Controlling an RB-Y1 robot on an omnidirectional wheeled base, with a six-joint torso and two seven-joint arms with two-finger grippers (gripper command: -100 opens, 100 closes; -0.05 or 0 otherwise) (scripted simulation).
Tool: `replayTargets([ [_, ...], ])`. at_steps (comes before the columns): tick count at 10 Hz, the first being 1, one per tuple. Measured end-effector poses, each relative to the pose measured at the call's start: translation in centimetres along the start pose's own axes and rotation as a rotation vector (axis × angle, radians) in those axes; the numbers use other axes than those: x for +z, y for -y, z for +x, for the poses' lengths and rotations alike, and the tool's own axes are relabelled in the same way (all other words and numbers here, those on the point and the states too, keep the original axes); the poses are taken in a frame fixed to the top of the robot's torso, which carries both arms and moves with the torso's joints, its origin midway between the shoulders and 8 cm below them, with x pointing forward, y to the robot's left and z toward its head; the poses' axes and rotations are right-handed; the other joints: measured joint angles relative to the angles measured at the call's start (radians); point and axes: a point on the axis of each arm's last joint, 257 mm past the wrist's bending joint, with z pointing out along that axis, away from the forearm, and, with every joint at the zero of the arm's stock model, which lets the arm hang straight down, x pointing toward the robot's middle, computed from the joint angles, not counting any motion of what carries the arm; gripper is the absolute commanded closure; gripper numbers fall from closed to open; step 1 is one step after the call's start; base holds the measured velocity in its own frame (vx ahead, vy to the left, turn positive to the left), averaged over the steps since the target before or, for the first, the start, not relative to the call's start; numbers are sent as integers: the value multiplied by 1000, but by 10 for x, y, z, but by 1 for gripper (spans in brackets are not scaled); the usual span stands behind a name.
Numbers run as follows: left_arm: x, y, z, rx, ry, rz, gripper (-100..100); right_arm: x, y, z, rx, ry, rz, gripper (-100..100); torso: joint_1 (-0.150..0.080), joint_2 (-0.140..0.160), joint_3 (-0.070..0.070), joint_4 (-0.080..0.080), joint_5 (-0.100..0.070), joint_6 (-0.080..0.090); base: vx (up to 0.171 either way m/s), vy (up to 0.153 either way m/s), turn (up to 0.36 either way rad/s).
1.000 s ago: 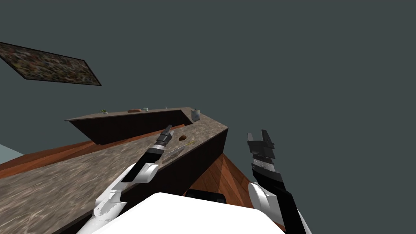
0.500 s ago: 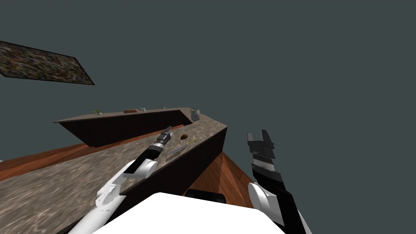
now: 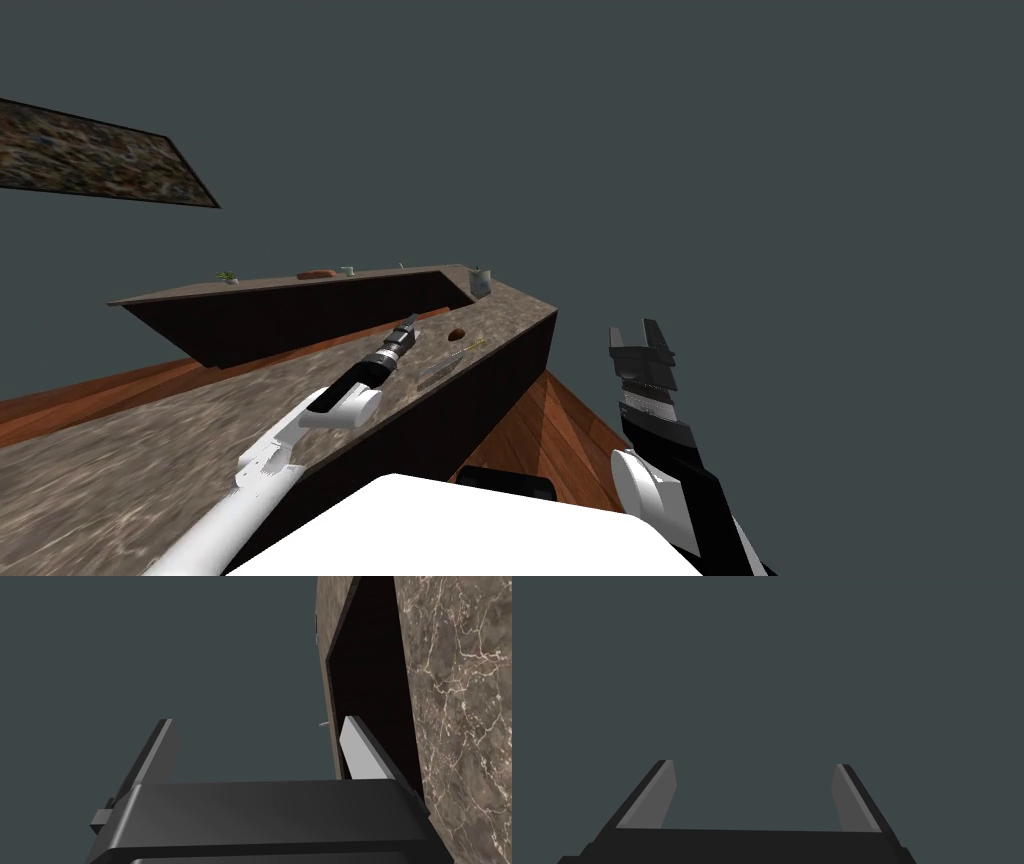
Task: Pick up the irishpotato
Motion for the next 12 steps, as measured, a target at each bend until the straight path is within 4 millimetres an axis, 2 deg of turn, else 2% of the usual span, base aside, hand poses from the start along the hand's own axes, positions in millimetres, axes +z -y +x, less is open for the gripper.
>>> replayTargets([
  [2,4,-17,-8,-5,8,-59,-100,0,0,0,0,0,0,0,-1,0,0,0,0,0,-41,32,-37],
  [3,7,-28,-22,-7,19,-97,-100,0,0,0,0,0,0,0,0,0,0,0,0,0,-53,49,-61],
  [5,6,-41,-28,-15,28,-148,-100,0,0,0,0,0,0,0,-1,0,0,0,0,0,-38,30,-55],
  [8,7,-69,-60,-34,64,-253,-100,0,0,0,0,0,0,0,0,0,0,0,0,0,-47,39,-51],
  [12,5,-99,-89,-61,107,-378,-100,0,0,0,0,0,0,0,-1,-1,-1,0,0,0,-22,24,-26],
])
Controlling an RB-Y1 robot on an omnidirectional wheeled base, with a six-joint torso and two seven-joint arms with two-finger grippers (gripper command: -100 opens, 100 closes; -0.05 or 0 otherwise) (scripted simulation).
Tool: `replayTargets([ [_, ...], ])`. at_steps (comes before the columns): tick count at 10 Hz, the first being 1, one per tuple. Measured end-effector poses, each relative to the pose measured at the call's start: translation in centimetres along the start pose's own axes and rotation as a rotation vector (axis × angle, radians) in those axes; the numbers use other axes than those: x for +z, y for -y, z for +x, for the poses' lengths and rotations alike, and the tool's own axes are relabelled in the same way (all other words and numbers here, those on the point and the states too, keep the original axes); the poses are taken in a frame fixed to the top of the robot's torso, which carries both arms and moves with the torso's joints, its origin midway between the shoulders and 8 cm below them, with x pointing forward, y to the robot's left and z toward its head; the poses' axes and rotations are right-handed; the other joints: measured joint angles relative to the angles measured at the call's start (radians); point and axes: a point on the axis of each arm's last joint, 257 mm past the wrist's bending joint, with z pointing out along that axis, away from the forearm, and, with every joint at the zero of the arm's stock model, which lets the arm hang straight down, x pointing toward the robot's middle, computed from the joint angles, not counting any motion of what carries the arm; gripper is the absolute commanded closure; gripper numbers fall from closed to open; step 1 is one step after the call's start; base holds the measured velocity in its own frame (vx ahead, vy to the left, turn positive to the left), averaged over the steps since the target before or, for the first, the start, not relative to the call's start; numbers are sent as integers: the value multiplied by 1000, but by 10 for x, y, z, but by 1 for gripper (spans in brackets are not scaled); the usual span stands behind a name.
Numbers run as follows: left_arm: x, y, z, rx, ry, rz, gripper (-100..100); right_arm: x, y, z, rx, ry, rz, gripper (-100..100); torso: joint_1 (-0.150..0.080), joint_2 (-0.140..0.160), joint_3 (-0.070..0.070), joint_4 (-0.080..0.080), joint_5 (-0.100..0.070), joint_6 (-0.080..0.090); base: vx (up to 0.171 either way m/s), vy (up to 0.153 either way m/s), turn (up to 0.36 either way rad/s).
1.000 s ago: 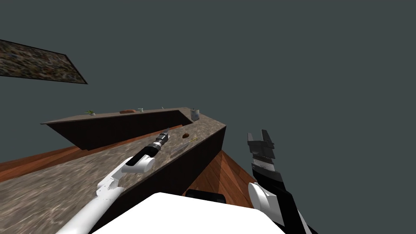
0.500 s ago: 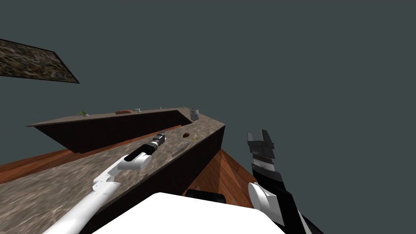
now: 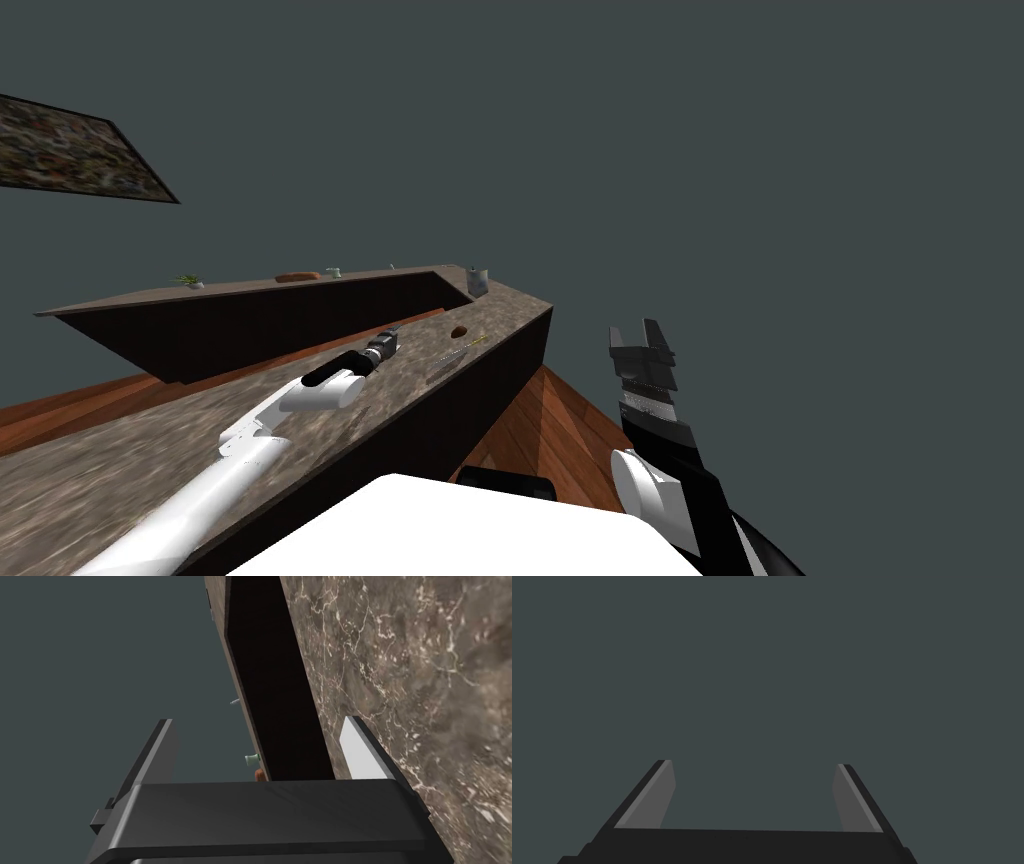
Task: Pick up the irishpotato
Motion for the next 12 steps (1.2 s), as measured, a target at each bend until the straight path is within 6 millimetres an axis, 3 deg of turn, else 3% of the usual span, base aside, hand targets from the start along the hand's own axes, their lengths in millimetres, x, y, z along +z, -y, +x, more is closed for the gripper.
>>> replayTargets([
  [8,9,-47,-63,-78,89,-233,-100,0,0,0,0,0,0,0,-1,-2,-1,0,0,0,-12,17,-34],
  [12,1,-70,-92,-130,132,-345,-100,0,0,0,0,0,0,0,-1,-2,-1,-1,0,0,2,7,-18],
])
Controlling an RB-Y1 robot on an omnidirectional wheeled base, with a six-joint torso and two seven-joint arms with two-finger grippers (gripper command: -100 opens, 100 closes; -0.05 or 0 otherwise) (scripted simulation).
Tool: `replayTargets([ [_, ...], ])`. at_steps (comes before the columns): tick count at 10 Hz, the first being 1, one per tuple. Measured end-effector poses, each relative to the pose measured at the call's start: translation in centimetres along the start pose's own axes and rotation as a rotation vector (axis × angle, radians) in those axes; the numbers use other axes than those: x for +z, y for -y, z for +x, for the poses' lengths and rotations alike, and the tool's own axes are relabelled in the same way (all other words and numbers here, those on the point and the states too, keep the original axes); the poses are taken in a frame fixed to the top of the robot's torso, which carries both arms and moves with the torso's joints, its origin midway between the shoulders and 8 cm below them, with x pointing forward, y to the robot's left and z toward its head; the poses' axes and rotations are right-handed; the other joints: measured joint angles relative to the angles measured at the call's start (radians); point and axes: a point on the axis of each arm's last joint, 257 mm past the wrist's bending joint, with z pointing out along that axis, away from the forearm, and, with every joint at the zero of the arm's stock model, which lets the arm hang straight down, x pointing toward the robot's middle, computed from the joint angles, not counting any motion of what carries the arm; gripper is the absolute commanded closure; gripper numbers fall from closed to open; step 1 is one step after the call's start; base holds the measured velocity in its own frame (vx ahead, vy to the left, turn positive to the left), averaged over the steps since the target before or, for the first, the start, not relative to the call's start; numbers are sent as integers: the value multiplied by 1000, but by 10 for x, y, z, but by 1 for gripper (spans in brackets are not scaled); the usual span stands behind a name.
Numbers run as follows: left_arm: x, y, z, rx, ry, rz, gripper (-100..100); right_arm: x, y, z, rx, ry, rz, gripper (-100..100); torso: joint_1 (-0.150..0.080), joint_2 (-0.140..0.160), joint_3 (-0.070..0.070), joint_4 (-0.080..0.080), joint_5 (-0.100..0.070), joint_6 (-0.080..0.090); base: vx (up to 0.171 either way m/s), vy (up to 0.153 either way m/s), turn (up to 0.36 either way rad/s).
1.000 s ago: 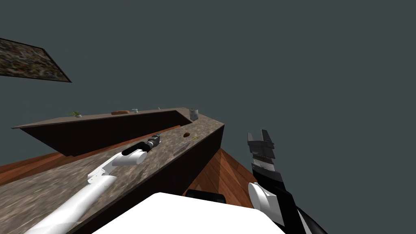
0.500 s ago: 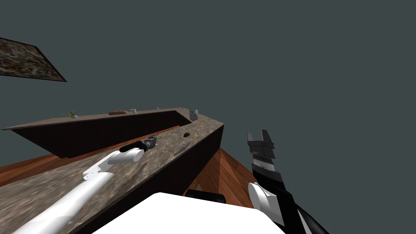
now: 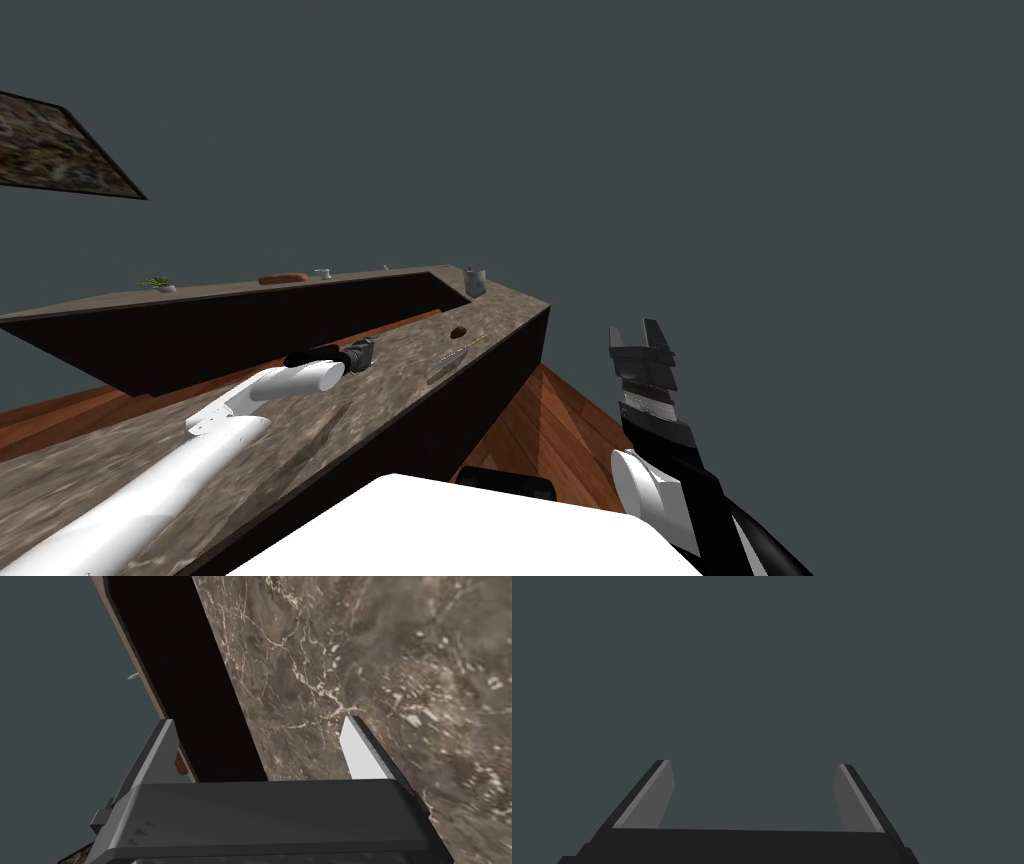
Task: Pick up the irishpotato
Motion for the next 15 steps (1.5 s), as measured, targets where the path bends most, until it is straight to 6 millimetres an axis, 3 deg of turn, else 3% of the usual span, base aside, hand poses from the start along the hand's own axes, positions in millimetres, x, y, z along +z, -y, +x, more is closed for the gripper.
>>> replayTargets([
  [8,-4,-47,-56,-138,77,-247,-100,0,0,0,0,0,0,0,-1,-2,-1,-1,0,0,25,-2,-20],
  [15,-20,-81,-83,-249,111,-425,-100,0,0,0,0,0,0,0,-2,-2,-1,0,0,0,42,-15,-14],
])
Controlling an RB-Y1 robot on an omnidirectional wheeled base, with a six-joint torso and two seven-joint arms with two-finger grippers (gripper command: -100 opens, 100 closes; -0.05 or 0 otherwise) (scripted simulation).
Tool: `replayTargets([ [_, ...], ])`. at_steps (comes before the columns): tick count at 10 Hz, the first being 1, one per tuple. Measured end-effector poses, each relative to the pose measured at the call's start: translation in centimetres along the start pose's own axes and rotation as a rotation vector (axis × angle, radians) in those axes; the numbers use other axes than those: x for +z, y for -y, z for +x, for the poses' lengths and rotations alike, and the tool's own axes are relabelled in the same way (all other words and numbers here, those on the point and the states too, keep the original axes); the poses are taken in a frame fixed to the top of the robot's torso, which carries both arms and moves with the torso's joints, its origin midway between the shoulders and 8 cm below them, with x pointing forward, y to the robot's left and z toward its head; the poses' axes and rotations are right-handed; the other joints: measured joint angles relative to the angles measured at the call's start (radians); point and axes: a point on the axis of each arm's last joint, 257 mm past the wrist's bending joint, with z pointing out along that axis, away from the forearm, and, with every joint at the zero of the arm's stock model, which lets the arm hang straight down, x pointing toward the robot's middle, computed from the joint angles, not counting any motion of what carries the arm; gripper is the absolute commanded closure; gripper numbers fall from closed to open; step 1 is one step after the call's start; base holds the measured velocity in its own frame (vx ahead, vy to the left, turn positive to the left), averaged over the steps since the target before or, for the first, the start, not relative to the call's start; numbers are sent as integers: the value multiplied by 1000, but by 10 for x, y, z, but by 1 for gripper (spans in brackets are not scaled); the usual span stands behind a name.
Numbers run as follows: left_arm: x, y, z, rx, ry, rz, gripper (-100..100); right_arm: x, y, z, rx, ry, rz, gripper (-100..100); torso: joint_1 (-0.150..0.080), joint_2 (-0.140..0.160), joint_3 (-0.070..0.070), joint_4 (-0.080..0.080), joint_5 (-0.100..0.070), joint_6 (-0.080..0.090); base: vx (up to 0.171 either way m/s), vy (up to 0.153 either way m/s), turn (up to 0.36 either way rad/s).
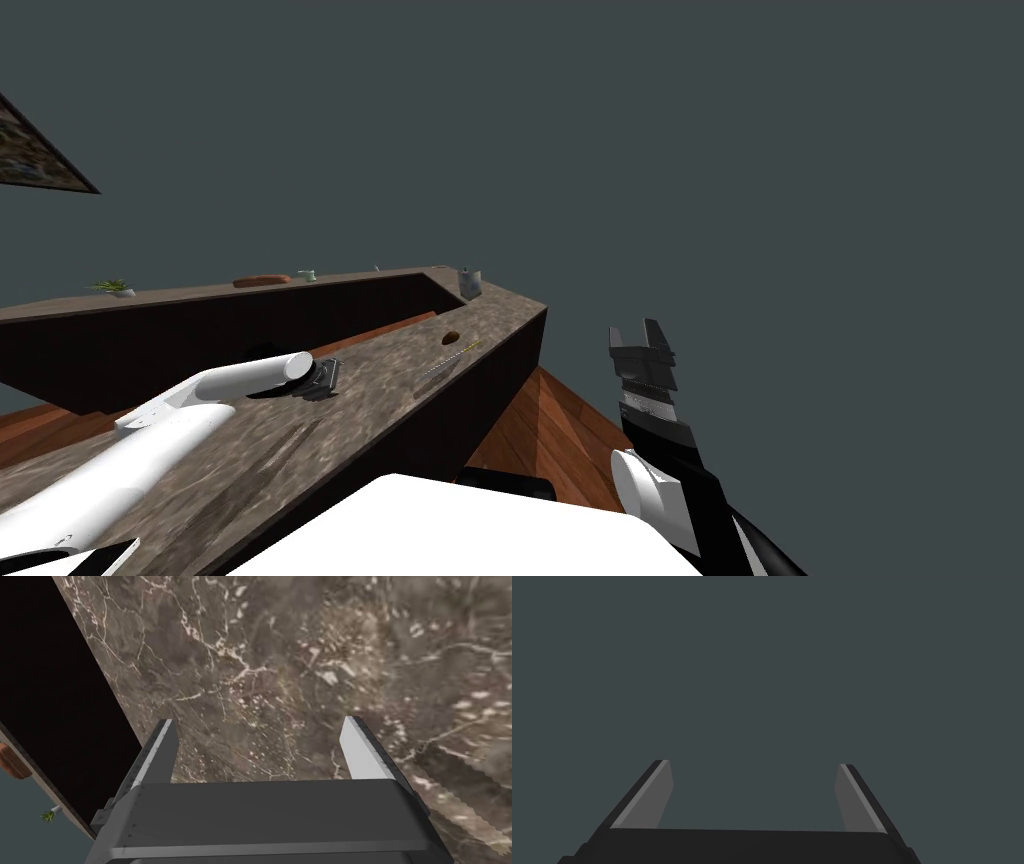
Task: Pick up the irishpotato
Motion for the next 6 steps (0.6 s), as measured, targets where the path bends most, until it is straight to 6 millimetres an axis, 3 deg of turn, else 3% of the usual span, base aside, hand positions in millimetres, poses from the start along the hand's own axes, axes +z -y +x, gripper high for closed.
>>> replayTargets([
  [6,-9,-32,-22,-138,0,-186,-100,0,0,0,0,0,0,0,-2,-5,-3,-1,0,0,84,-30,-12],
])
